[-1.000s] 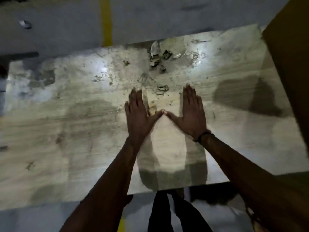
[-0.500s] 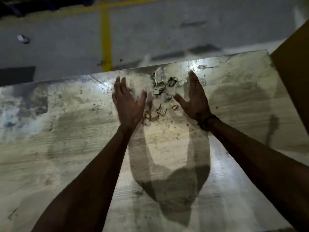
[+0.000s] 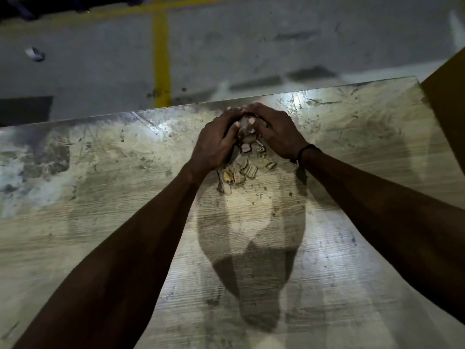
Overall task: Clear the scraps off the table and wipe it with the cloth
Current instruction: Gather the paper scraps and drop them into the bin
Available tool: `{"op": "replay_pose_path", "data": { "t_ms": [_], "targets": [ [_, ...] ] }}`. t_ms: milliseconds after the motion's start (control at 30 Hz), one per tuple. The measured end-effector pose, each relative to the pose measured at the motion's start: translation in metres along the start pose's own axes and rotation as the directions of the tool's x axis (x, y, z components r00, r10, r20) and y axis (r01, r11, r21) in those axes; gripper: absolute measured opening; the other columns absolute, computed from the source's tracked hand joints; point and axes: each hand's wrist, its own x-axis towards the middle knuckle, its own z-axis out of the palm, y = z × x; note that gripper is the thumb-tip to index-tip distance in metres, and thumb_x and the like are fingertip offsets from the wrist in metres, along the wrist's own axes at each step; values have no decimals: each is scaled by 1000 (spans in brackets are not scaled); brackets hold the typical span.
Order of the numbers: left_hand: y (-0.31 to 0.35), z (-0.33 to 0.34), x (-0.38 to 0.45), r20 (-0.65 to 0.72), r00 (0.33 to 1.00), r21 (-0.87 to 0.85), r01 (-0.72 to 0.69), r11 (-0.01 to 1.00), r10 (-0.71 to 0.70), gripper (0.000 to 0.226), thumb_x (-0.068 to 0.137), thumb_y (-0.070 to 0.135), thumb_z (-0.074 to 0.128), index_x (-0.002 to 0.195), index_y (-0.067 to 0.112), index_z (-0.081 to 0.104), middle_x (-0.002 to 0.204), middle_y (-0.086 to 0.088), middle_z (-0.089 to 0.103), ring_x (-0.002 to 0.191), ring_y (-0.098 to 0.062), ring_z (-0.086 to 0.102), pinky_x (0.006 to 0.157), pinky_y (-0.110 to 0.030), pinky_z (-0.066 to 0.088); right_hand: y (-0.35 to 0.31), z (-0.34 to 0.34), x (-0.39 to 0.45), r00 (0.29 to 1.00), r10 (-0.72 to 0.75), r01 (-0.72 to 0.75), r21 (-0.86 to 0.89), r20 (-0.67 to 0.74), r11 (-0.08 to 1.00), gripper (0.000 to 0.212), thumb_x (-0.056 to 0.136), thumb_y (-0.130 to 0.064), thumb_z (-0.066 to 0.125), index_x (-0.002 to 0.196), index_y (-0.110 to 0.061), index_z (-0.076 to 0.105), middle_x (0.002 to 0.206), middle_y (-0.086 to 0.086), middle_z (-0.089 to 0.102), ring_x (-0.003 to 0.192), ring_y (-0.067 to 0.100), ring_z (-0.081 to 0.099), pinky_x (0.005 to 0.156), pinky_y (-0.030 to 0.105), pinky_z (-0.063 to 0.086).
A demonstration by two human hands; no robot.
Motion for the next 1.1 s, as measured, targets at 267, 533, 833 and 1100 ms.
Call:
{"op": "replay_pose_path", "data": {
  "t_ms": [267,533,833,1100],
  "targets": [
    [19,13,-64,-79,997,24,28,999,-26,42,111,27,39,149,14,53,151,-5,56,140,-18,50,116,-25,36,-15,11,-55,1000,26,-27,-107,-8,994,43,108,-37,48,145,-17,60,151,3,58,147,17,46,120,33,38],
    [57,48,-99,-228,952,35,217,976,-203,48,112,34,35,152,9,45,153,-9,51,144,-26,46,119,-48,37,-46,33,-94,991,97,-106,-96,-93,990,49,111,-39,35,148,-14,55,155,4,53,151,16,38,125,34,31],
    [80,75,-93,-369,882,-319,176,932,-292,37,115,21,41,148,10,52,145,3,57,130,-1,54,111,-18,41,-63,47,-102,950,254,-213,217,-183,953,52,110,-37,30,149,-13,55,151,2,58,142,11,50,120,37,40],
    [100,93,-115,-290,805,-722,171,670,-518,40,114,20,44,152,16,53,154,6,55,142,-4,50,120,-30,41,-85,61,-130,914,378,-221,602,-146,768,42,115,-22,34,153,-12,51,156,-2,53,143,2,47,121,22,35]
  ]
}}
